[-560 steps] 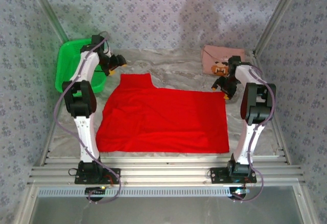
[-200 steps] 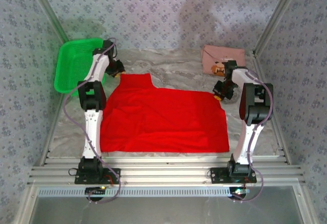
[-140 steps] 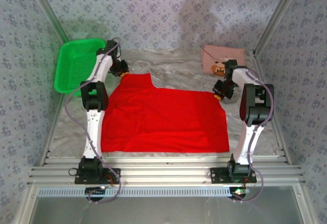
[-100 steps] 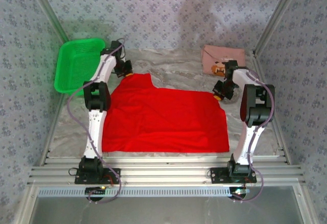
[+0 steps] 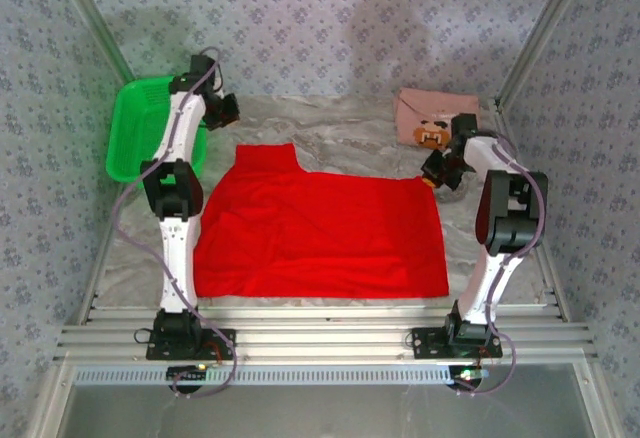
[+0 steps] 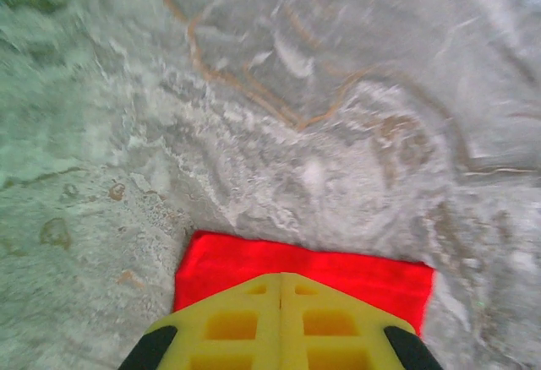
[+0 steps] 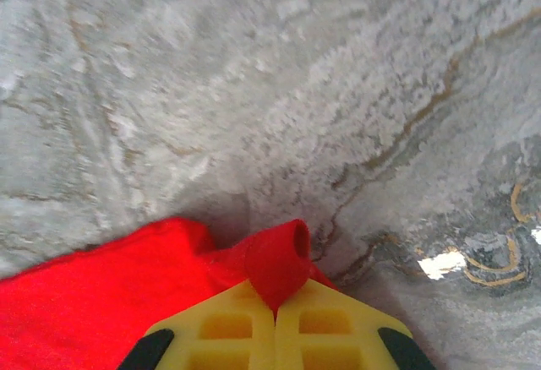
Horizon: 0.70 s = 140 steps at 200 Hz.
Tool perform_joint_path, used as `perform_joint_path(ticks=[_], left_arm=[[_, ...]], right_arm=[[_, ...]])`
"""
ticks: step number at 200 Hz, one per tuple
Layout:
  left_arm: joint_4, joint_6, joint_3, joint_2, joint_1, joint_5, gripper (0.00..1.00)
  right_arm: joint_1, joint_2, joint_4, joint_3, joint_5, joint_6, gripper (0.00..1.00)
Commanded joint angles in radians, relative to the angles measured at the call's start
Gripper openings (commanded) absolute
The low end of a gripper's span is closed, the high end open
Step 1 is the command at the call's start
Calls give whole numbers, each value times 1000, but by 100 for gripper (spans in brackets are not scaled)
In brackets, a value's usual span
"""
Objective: Fold and stack the t-shirts
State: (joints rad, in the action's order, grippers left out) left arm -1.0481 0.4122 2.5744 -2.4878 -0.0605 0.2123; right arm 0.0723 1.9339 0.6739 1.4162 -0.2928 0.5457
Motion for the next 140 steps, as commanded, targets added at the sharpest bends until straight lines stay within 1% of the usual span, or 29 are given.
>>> perform_joint_path(ticks=[1, 27, 54, 61, 68, 90, 140], left_arm=[[-4, -21, -1, 65, -1, -3, 0], [-4, -7, -48, 60, 7, 1, 0], [16, -17, -144, 55, 5, -10, 35], [22, -19, -163, 49, 2, -23, 42], [20, -19, -173, 41, 0, -38, 47], [34, -19, -200, 17, -14, -63, 53], [39, -29, -169, -56, -47, -134, 54]], right_arm=[[4, -38, -35, 10, -36, 20, 0], [4, -27, -8, 22, -36, 15, 0], [5, -29, -23, -3, -34, 13, 0], [4, -30, -29, -10, -33, 14, 0], [2, -30, -34, -15, -32, 16, 0], [-3, -30, -39, -32, -29, 16, 0], [-5, -35, -27, -40, -29, 3, 0]])
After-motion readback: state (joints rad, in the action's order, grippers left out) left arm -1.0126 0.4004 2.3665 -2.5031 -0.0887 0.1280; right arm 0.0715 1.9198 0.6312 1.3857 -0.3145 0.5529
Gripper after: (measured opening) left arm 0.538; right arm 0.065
